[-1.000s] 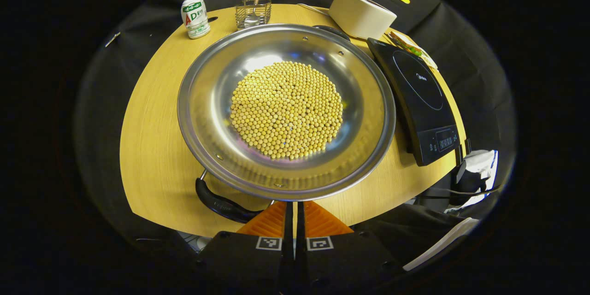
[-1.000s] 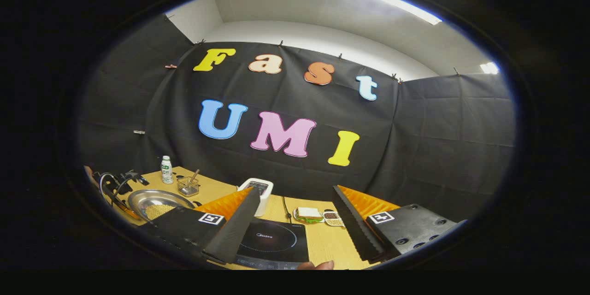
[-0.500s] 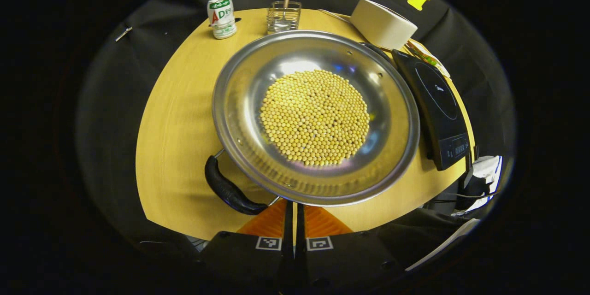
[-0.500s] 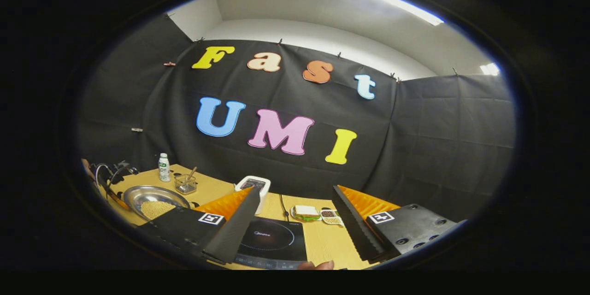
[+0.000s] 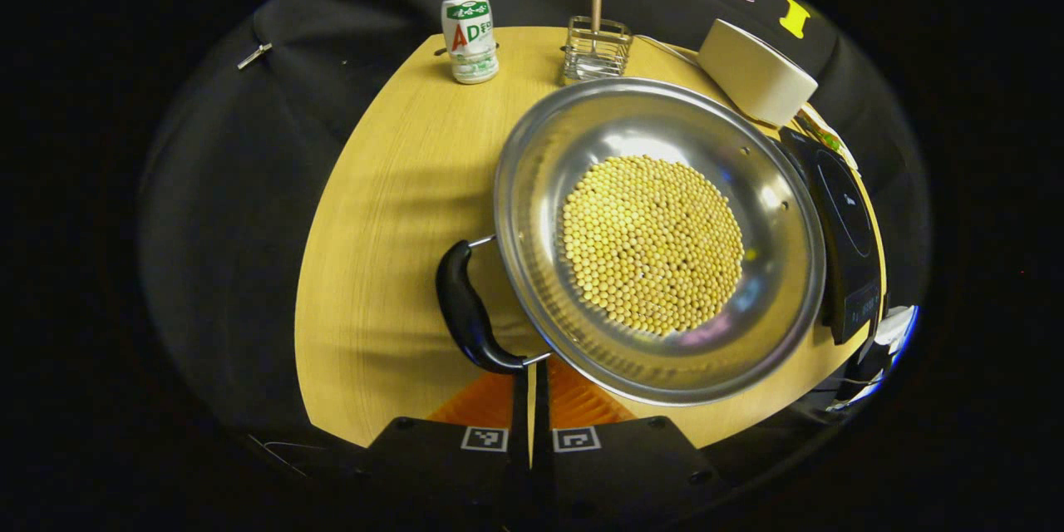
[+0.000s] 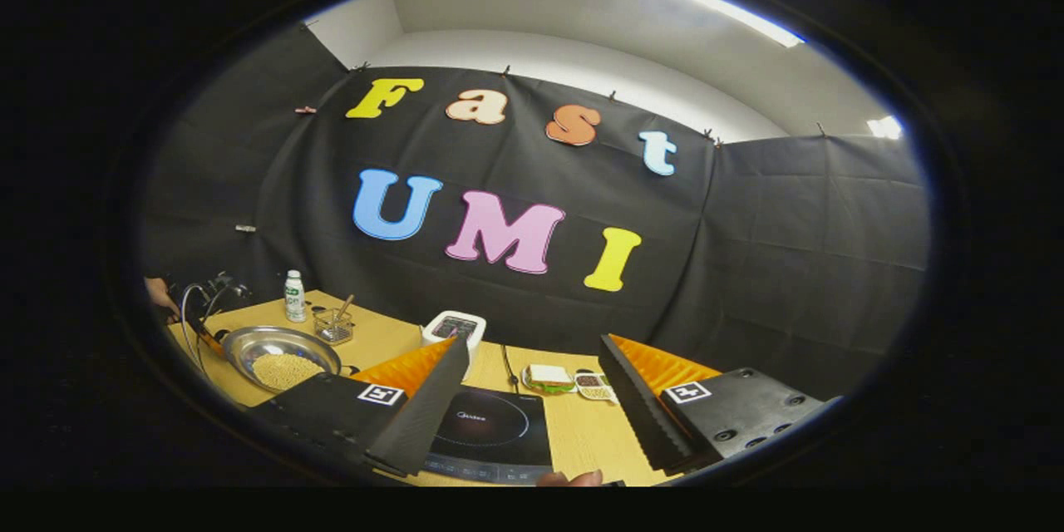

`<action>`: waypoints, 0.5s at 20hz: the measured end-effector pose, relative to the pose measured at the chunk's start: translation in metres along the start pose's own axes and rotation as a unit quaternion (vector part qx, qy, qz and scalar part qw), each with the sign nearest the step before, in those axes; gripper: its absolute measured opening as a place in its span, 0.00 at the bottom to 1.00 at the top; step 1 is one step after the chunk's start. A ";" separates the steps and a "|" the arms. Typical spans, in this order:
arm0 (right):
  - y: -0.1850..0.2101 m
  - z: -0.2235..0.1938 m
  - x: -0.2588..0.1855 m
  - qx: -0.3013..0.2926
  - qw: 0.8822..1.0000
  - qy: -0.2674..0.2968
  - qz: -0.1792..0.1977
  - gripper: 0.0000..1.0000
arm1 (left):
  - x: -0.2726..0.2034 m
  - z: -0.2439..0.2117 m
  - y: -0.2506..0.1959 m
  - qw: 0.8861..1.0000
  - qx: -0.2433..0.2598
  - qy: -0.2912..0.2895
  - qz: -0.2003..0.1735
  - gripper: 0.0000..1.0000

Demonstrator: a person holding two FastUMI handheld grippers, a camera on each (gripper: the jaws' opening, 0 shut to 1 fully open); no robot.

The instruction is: First push the handle of the pot to place it horizontally, then grasp the pot with both hands and set it on the induction cooktop.

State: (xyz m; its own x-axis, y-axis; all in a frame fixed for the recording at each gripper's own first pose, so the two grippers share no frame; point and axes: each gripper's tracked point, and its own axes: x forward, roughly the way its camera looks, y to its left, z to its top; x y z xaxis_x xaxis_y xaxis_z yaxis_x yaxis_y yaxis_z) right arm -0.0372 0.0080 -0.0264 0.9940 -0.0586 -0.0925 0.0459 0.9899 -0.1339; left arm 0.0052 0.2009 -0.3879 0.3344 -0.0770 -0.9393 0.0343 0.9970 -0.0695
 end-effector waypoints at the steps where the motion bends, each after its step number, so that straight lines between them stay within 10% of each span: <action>1: 0.000 0.000 -0.001 -0.002 1.000 0.002 0.000 0.98 | 0.003 0.006 0.004 1.000 -0.002 -0.002 0.005 0.05; 10: 0.009 -0.016 0.009 -0.019 0.999 0.029 -0.001 0.96 | 0.035 0.059 0.032 0.999 -0.011 -0.017 0.038 0.05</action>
State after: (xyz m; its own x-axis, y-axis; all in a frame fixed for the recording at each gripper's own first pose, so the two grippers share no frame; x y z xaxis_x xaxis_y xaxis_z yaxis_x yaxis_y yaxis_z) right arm -0.0296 0.0141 -0.0446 0.9863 -0.0695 -0.1499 0.0435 0.9844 -0.1706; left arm 0.0735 0.2293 -0.4027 0.3676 -0.0010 -0.9300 -0.0138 0.9999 -0.0065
